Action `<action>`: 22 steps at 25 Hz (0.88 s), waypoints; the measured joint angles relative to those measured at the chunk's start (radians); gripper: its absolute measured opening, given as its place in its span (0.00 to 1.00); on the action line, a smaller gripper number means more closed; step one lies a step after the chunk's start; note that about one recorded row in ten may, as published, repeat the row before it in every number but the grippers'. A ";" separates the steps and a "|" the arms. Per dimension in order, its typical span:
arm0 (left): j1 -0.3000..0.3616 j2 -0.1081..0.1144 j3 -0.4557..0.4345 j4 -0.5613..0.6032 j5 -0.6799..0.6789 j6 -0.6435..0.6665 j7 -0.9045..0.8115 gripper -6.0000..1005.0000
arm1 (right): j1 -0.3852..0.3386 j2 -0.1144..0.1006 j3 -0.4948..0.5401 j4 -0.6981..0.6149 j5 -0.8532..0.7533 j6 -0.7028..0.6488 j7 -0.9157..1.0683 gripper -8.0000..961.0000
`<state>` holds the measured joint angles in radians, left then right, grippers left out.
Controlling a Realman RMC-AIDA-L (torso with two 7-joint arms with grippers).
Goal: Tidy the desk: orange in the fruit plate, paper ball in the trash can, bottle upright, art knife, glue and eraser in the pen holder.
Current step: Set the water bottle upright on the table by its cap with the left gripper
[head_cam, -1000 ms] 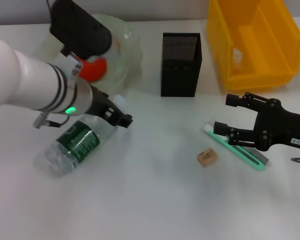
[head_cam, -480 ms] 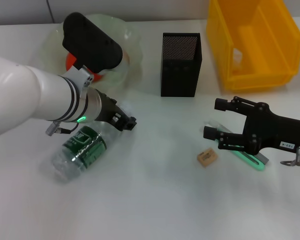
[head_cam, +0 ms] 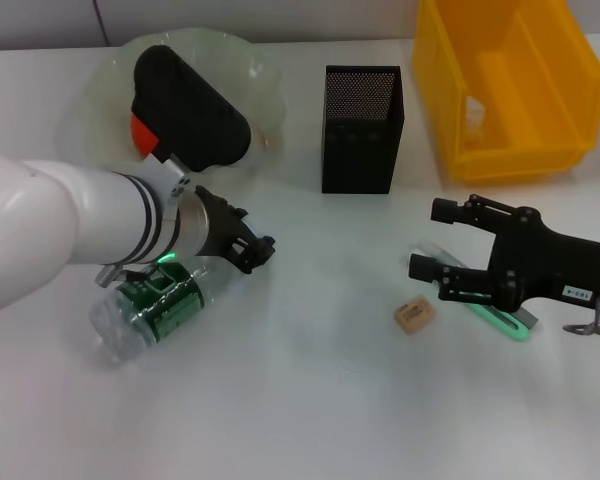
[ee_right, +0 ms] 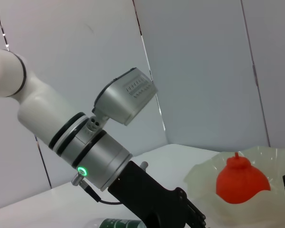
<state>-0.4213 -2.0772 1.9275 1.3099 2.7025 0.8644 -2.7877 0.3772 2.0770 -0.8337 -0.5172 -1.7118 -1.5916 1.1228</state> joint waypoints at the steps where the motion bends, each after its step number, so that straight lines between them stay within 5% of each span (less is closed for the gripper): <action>1: 0.000 0.000 0.000 0.000 0.000 0.000 0.000 0.49 | -0.002 0.000 0.000 0.000 0.001 -0.001 0.000 0.89; 9: 0.127 0.006 -0.041 0.163 -0.014 0.000 0.114 0.43 | -0.003 0.001 0.004 0.000 0.006 -0.002 0.000 0.89; 12: 0.165 0.006 -0.112 0.187 -0.120 0.000 0.220 0.43 | 0.002 0.002 0.004 0.005 0.008 -0.002 0.000 0.89; 16: 0.183 0.009 -0.384 0.116 -0.556 0.147 0.551 0.43 | 0.009 0.002 0.004 0.017 0.008 -0.002 -0.010 0.89; 17: 0.183 0.009 -0.384 0.116 -0.556 0.147 0.551 0.43 | 0.013 0.003 0.003 0.020 0.009 -0.002 -0.011 0.89; 18: 0.169 0.009 -0.494 0.055 -0.688 0.231 0.657 0.43 | 0.017 0.003 0.004 0.025 0.009 -0.002 -0.011 0.89; 20: 0.161 0.009 -0.541 0.025 -0.732 0.263 0.696 0.44 | 0.024 0.003 0.003 0.035 0.009 -0.002 -0.011 0.89; 21: 0.136 0.010 -0.661 -0.065 -0.844 0.365 0.791 0.44 | 0.028 0.003 0.003 0.039 0.009 -0.002 -0.011 0.89; 22: 0.136 0.010 -0.661 -0.065 -0.844 0.365 0.791 0.44 | 0.028 0.003 0.003 0.039 0.009 -0.002 -0.011 0.89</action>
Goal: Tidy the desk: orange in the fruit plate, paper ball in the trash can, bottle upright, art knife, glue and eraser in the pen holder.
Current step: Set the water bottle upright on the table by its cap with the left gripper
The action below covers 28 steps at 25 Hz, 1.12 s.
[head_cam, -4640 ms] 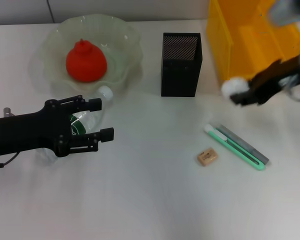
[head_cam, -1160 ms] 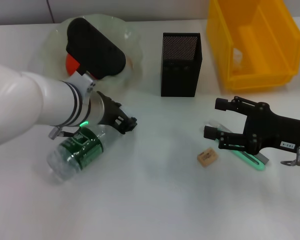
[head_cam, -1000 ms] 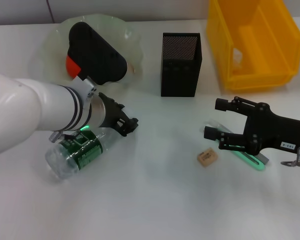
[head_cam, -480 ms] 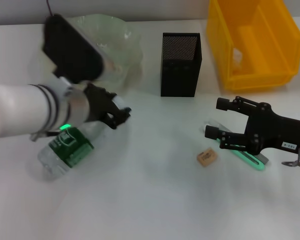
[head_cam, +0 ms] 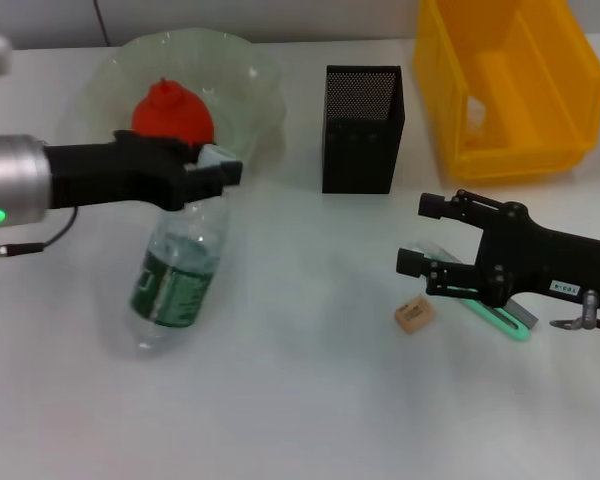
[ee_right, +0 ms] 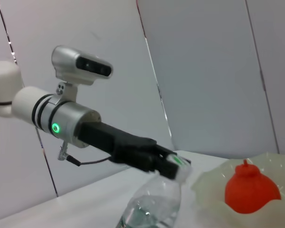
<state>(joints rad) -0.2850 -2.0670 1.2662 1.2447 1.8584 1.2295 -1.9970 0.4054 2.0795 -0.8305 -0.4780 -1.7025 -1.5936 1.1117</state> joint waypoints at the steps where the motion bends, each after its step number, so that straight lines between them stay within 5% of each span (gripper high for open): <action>1: -0.023 0.001 -0.096 -0.081 -0.067 0.083 0.083 0.44 | 0.005 0.000 0.000 0.003 0.000 0.000 0.000 0.89; 2: -0.023 0.001 -0.096 -0.081 -0.067 0.083 0.083 0.44 | 0.005 0.000 0.000 0.003 0.000 0.000 0.000 0.89; 6: -0.081 0.002 -0.332 -0.327 -0.165 0.237 0.316 0.45 | 0.018 0.000 0.000 0.017 0.001 0.005 0.000 0.89; 11: -0.096 0.001 -0.450 -0.526 -0.289 0.335 0.586 0.45 | 0.040 0.001 0.001 0.036 0.001 0.009 0.000 0.89; 17: -0.098 -0.002 -0.466 -0.778 -0.451 0.362 0.972 0.46 | 0.047 0.003 0.002 0.043 0.025 0.010 0.006 0.89; 28: -0.100 -0.007 -0.470 -1.029 -0.660 0.301 1.339 0.48 | 0.034 0.002 0.012 0.089 0.203 0.053 0.000 0.89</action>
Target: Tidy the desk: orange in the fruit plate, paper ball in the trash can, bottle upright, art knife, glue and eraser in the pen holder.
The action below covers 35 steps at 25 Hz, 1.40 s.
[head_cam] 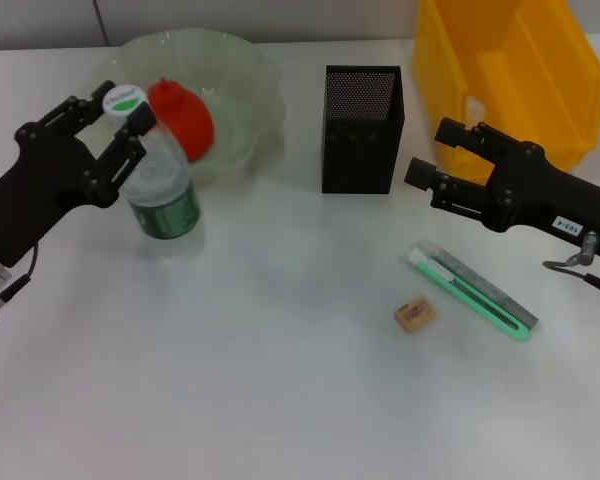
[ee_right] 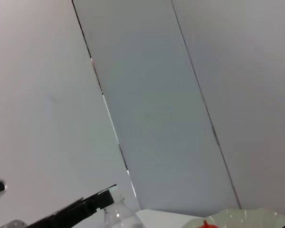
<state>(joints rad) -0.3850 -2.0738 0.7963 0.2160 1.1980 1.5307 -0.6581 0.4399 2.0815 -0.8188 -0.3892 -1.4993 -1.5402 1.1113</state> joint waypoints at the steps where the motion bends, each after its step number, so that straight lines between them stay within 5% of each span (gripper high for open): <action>1: 0.000 0.000 0.000 0.000 0.000 0.000 0.000 0.48 | 0.000 0.000 0.000 0.000 0.000 0.000 0.000 0.89; 14: 0.013 0.000 -0.001 -0.018 -0.103 0.048 -0.019 0.55 | 0.001 0.000 0.000 -0.007 0.001 0.009 -0.001 0.89; 19: 0.068 0.033 0.017 0.101 -0.107 0.223 -0.189 0.65 | -0.023 -0.006 0.008 -0.086 0.001 -0.040 0.032 0.89; 20: 0.084 0.063 0.040 0.180 -0.047 0.285 -0.258 0.67 | -0.049 -0.009 0.011 -0.183 -0.004 -0.062 0.095 0.89; 22: 0.088 0.083 0.053 0.223 0.004 0.319 -0.297 0.72 | -0.062 -0.013 0.012 -0.255 -0.014 -0.066 0.152 0.89; 23: 0.082 0.116 0.070 0.291 0.133 0.361 -0.363 0.72 | -0.077 -0.017 0.011 -0.389 -0.067 -0.068 0.264 0.89; 24: 0.082 0.116 0.070 0.291 0.133 0.361 -0.363 0.73 | -0.077 -0.017 0.011 -0.389 -0.067 -0.068 0.264 0.89; 25: 0.077 0.124 0.076 0.315 0.194 0.373 -0.385 0.74 | -0.088 -0.019 0.007 -0.589 -0.195 -0.082 0.427 0.89; 26: 0.070 0.126 0.076 0.334 0.249 0.377 -0.403 0.74 | -0.088 -0.019 0.007 -0.589 -0.195 -0.082 0.427 0.89; 28: 0.047 0.116 0.074 0.360 0.373 0.368 -0.429 0.76 | -0.078 -0.007 -0.023 -0.913 -0.456 -0.120 0.713 0.89; 30: 0.025 0.101 0.071 0.364 0.457 0.339 -0.442 0.76 | -0.049 -0.002 -0.081 -1.095 -0.626 -0.158 0.891 0.89; 32: 0.008 0.087 0.069 0.362 0.499 0.305 -0.452 0.75 | -0.025 -0.002 -0.122 -1.172 -0.711 -0.182 0.980 0.89; 35: -0.005 0.069 0.068 0.355 0.527 0.253 -0.455 0.75 | 0.121 -0.005 -0.271 -1.265 -1.032 -0.292 1.230 0.89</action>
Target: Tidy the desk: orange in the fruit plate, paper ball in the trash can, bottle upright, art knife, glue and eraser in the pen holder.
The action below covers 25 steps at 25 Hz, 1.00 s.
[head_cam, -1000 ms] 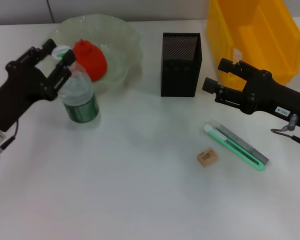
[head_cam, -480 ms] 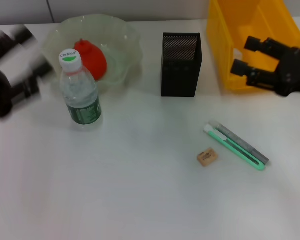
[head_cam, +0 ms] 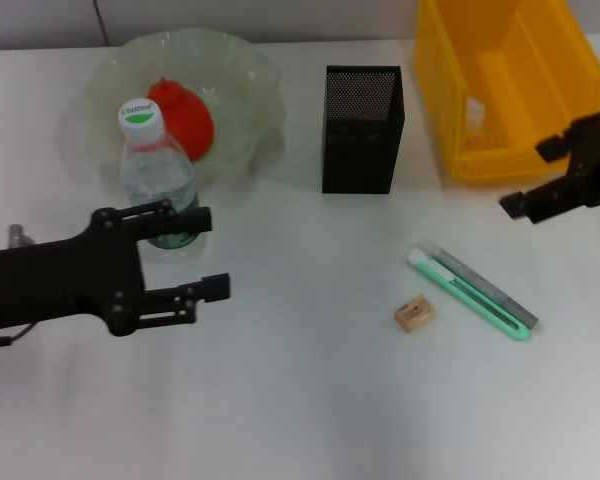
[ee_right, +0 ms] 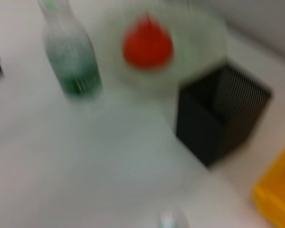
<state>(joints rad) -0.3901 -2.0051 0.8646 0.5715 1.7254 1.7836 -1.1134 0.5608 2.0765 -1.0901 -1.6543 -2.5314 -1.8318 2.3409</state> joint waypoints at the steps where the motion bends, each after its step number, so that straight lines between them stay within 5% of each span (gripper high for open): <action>1: -0.003 -0.007 0.000 0.000 0.006 -0.012 0.000 0.75 | 0.000 0.000 0.000 0.000 0.000 0.000 0.000 0.89; 5: -0.013 -0.020 0.007 -0.002 0.023 -0.048 -0.001 0.75 | 0.085 0.007 -0.158 0.118 -0.146 0.019 0.100 0.89; 8: -0.016 -0.029 0.007 -0.003 0.046 -0.076 -0.001 0.75 | 0.105 0.008 -0.304 0.226 -0.145 0.148 0.138 0.86; 13: -0.017 -0.042 0.009 -0.008 0.065 -0.110 -0.001 0.75 | 0.137 0.010 -0.402 0.345 -0.115 0.260 0.145 0.81; 21: -0.018 -0.043 0.010 -0.034 0.067 -0.129 -0.002 0.75 | 0.160 0.010 -0.446 0.453 -0.070 0.354 0.134 0.73; 25: -0.018 -0.043 0.010 -0.048 0.068 -0.132 -0.002 0.75 | 0.168 0.011 -0.460 0.505 -0.069 0.395 0.134 0.57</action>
<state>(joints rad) -0.4084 -2.0478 0.8745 0.5238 1.7933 1.6513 -1.1152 0.7286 2.0872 -1.5502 -1.1497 -2.5999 -1.4372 2.4747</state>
